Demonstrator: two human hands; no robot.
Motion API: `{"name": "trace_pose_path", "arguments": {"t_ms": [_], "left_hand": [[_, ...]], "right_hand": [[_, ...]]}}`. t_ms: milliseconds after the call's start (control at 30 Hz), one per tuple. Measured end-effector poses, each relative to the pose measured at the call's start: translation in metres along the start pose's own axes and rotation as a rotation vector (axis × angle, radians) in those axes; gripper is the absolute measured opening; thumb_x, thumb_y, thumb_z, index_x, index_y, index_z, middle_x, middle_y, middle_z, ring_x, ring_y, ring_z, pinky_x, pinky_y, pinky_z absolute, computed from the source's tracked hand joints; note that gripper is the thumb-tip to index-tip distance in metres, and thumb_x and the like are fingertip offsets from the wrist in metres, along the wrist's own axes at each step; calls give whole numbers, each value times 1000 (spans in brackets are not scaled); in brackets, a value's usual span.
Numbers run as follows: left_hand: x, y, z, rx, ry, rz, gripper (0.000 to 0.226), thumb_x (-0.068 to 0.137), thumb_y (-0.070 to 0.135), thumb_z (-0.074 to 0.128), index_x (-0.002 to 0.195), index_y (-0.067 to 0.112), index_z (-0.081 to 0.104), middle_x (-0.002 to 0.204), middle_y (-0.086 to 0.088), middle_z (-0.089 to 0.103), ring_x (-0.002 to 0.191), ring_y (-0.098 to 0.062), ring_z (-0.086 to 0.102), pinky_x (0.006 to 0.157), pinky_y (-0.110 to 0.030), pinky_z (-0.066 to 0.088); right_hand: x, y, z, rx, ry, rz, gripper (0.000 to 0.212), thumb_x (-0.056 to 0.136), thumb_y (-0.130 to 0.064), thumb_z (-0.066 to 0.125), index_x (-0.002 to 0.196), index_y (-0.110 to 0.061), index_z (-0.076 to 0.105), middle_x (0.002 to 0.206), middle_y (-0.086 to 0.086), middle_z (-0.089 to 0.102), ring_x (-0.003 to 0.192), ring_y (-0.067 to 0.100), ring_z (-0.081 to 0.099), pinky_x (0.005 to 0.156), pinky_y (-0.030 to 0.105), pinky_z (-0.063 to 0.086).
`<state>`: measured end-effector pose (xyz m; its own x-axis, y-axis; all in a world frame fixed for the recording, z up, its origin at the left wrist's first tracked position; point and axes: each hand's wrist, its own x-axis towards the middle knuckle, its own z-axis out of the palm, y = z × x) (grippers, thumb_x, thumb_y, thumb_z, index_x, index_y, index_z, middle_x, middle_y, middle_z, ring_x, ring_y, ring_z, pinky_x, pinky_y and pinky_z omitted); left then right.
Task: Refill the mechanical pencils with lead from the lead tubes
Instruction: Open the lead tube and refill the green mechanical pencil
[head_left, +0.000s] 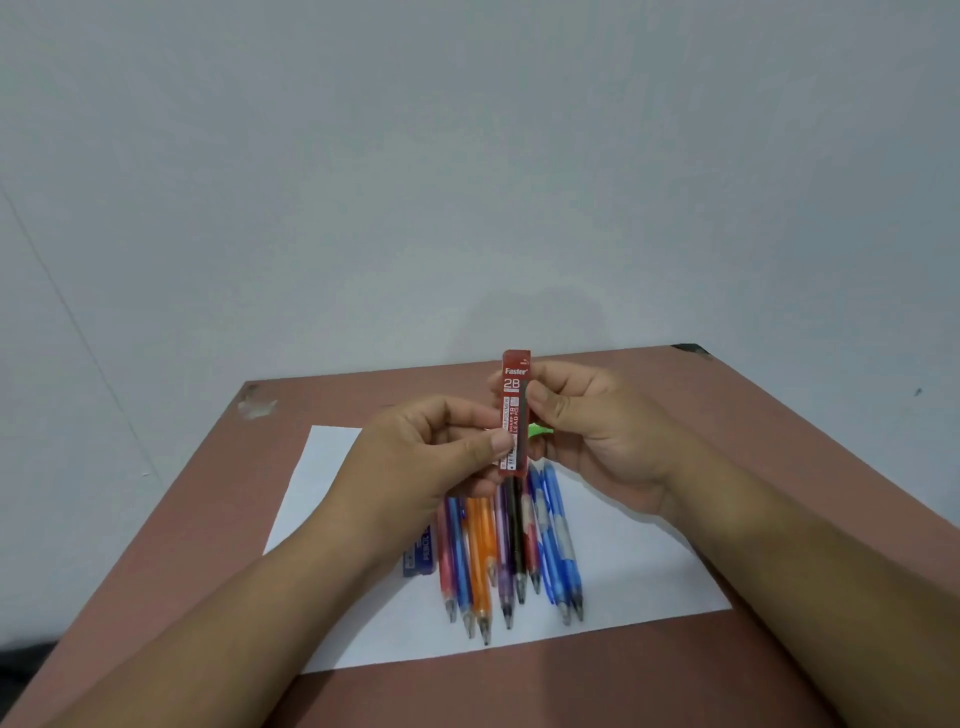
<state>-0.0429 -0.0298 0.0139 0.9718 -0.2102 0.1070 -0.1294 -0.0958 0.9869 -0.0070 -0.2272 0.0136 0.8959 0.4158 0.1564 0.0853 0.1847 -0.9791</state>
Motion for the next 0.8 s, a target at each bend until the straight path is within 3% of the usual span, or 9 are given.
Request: {"name": "trace_pose_path", "arguments": {"t_ms": [100,200,300,433,500,600,800], "left_hand": [[1,-1,0,-36,24,10,23,81,34,73,96,17,72,86,-9,77,72,-22,72,68,-32,60],[4,-1,-2,5,166,109,14,91,33,67,87,21,72,79,0,72,67,-18,68,64,-34,58],[5,4,-8,131,267,267,11,98,24,60,97,27,71,81,4,68,72,-10,66,61,-25,58],[7,8,-22,368,138,439,32,99,29,55,112,57,62,108,17,66,98,-5,62,67,-19,53],[9,7,-27,471,52,472,39,101,28,51,119,62,57,115,24,62,108,-5,58,79,-20,52],[12,5,-29,445,-62,465,41,104,19,48,121,55,59,115,21,61,118,-6,56,93,-21,49],[14,9,-23,322,-131,422,26,105,16,47,113,34,64,111,2,62,104,3,59,83,-13,48]], "right_hand": [[0,1,1,61,-18,17,27,91,-24,60,109,-7,70,96,10,70,89,22,64,86,40,50],[-1,4,0,57,-44,49,26,92,-27,64,108,-8,71,103,15,68,98,30,61,95,50,45],[-1,7,1,62,-90,101,25,91,-28,65,107,-10,73,102,16,65,100,33,57,98,52,43],[-1,9,4,93,-177,153,24,96,-25,60,109,-9,73,100,15,69,95,28,60,92,44,47],[0,10,6,132,-202,163,28,93,-25,62,111,-6,72,100,17,68,96,28,63,93,42,51],[-1,8,9,184,-237,155,28,93,-23,61,111,-7,73,97,15,69,93,23,65,88,36,56],[-2,8,12,262,-270,159,28,89,-22,65,109,-4,73,95,16,67,86,21,66,77,31,58]]}}
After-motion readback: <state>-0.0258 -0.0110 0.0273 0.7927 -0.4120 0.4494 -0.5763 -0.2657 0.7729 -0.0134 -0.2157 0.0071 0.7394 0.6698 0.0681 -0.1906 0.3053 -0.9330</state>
